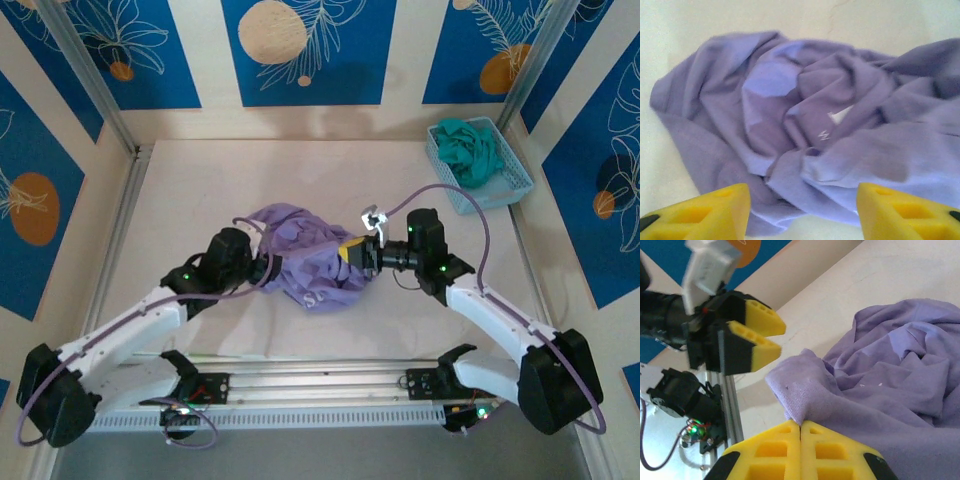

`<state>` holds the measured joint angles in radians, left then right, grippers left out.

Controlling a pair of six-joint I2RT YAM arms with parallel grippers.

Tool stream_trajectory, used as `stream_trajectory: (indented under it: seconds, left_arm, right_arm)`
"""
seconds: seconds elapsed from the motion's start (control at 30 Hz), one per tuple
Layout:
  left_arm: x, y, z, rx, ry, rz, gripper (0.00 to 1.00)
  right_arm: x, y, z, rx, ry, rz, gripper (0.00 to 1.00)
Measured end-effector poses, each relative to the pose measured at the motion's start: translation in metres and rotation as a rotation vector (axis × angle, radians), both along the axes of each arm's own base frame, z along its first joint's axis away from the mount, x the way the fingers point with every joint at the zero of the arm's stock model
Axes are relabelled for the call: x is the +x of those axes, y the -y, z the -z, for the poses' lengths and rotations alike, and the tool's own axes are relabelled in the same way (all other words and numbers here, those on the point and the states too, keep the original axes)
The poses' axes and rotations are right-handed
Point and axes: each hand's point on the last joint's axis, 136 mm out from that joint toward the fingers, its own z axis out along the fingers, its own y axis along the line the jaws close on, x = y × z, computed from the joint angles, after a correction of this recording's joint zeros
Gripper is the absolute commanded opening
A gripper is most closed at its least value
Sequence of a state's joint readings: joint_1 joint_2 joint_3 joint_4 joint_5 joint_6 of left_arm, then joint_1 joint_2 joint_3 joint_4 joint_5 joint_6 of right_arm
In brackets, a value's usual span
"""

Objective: Fold the inside-out t-shirt

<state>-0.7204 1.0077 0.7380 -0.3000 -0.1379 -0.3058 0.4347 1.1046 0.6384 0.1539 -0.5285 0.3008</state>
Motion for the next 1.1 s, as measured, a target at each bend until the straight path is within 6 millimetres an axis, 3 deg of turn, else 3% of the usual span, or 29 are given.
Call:
stream_trajectory:
  seconds: [0.1,0.2,0.33,0.53,0.67,0.73,0.8,0.93,1.1]
  left_arm:
    - [-0.015,0.024,-0.021,-0.032,0.044,0.082,0.58]
    - [-0.03,0.048,-0.026,-0.023,0.057,0.174,0.62]
    - [-0.026,0.072,-0.011,0.042,0.042,0.219,0.63]
    - [-0.004,0.088,0.018,0.143,0.035,0.217,0.61]
    - [0.008,0.099,0.026,0.142,0.036,0.229,0.43]
    - [0.013,0.106,0.03,0.116,0.029,0.242,0.2]
    - [0.015,0.112,0.031,0.09,0.02,0.267,0.08]
    - [0.013,0.122,0.017,-0.019,0.015,0.339,0.0]
    - [0.0,0.106,-0.02,-0.208,0.029,0.424,0.0]
  right_arm:
    - [0.007,-0.003,-0.009,0.021,-0.036,0.015,0.0]
    - [0.012,-0.006,-0.017,0.04,-0.085,0.021,0.0]
    - [0.015,-0.01,-0.024,0.065,-0.136,0.011,0.0]
    - [0.014,-0.006,-0.027,0.095,-0.197,-0.002,0.0]
    - [0.016,-0.001,-0.03,0.116,-0.227,0.001,0.0]
    - [0.018,0.002,-0.032,0.13,-0.232,0.005,0.0]
    - [0.02,0.004,-0.034,0.136,-0.235,0.014,0.0]
    - [0.029,0.013,-0.025,0.105,-0.252,0.078,0.01]
    - [0.055,0.021,-0.015,-0.008,-0.222,0.21,0.18]
